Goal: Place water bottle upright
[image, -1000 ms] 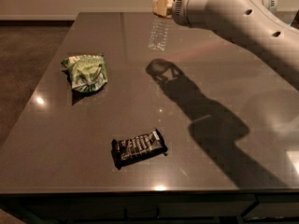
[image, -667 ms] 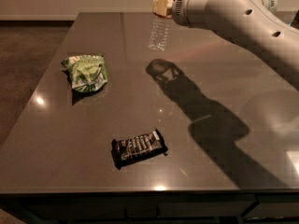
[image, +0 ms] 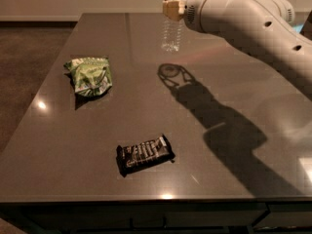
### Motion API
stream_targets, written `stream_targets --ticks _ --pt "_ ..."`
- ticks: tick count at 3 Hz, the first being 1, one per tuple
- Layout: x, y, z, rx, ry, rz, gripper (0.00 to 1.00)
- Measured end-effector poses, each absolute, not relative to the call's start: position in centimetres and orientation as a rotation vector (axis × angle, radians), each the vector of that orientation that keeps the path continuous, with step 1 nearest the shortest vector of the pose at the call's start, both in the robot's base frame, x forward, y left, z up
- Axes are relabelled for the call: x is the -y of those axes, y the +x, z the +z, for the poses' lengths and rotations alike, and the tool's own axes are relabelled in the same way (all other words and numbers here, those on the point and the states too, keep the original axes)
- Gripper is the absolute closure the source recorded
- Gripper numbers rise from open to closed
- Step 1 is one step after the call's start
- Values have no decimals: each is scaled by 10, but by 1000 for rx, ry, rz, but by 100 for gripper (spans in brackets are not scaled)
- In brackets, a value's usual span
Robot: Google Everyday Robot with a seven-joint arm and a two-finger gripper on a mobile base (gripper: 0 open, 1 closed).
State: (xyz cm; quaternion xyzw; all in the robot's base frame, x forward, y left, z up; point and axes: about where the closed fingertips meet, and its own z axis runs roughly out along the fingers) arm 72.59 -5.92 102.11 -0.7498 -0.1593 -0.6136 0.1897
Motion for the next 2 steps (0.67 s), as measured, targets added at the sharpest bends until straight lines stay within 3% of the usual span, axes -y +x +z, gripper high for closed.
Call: stream_targets --ticks 2 --pt "77 718 1000 657 -2120 -1845 100"
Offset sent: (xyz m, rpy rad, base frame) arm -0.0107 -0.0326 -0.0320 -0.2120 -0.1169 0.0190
